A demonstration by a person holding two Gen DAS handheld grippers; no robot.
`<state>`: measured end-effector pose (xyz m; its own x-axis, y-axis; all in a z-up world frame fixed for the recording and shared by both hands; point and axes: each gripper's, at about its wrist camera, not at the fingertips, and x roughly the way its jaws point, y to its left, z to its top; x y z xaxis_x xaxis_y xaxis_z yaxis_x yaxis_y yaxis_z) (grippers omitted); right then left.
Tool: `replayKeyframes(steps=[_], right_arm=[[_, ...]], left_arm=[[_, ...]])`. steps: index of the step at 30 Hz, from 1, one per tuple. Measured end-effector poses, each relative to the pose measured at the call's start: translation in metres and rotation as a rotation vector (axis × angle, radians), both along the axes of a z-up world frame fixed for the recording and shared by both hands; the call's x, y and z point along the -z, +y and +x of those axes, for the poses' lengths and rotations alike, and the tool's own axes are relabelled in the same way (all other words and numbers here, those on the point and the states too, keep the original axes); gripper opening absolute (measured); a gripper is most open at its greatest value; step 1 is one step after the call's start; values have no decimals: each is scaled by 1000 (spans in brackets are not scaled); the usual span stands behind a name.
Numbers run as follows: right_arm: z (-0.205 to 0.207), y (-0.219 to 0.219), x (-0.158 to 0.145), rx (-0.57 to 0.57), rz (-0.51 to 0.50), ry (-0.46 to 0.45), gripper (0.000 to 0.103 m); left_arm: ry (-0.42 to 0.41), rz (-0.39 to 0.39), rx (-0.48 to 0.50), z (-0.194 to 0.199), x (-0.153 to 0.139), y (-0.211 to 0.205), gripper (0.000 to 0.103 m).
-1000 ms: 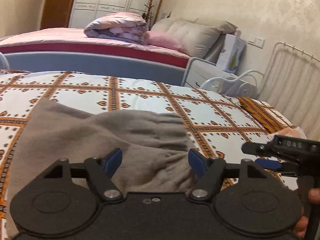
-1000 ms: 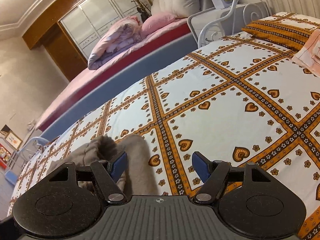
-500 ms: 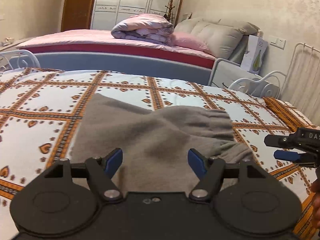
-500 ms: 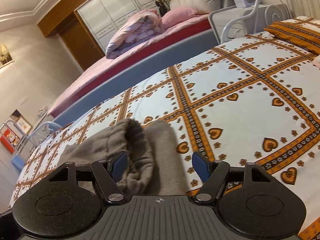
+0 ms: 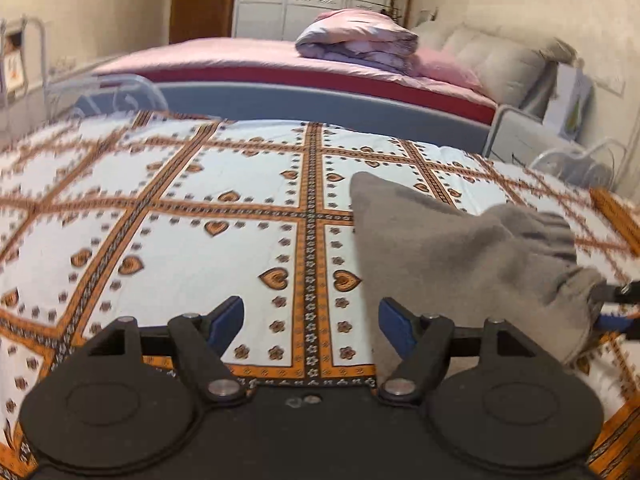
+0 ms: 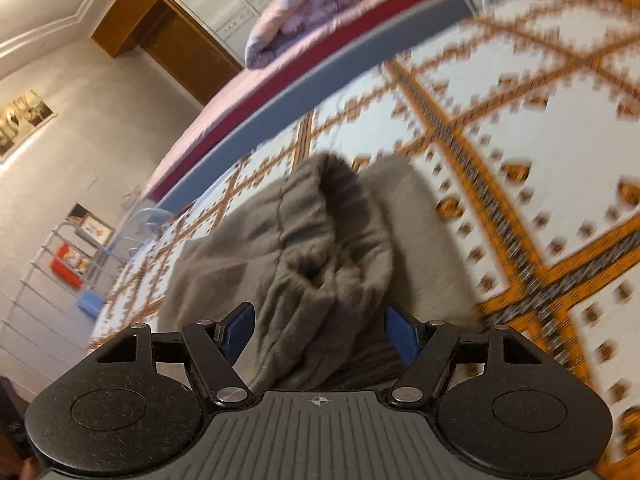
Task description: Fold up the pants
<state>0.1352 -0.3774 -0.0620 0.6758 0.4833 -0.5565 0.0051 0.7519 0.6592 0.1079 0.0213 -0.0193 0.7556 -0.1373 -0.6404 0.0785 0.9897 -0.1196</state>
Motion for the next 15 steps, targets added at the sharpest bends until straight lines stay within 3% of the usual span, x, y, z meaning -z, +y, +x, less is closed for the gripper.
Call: replayKeyframes(steps=[3,6,9,12,15], right_arm=[[9,9,5,17,17,36,71],[23,26,4,5,-14,41,45],[20,46,-26,-21,-89,-118,41],[6,55,-64,-13,-77,-312,41],[1,41,-68,66,-85,-345,40]], left_arm=[[8,12,14,-2,6,4,68],[31,19,32,-5,11,5,68],[36,2,75,-15,14,0,69],[33,35,142,-29,20,-19,69],[33,31,165,-34,27,-31,69]])
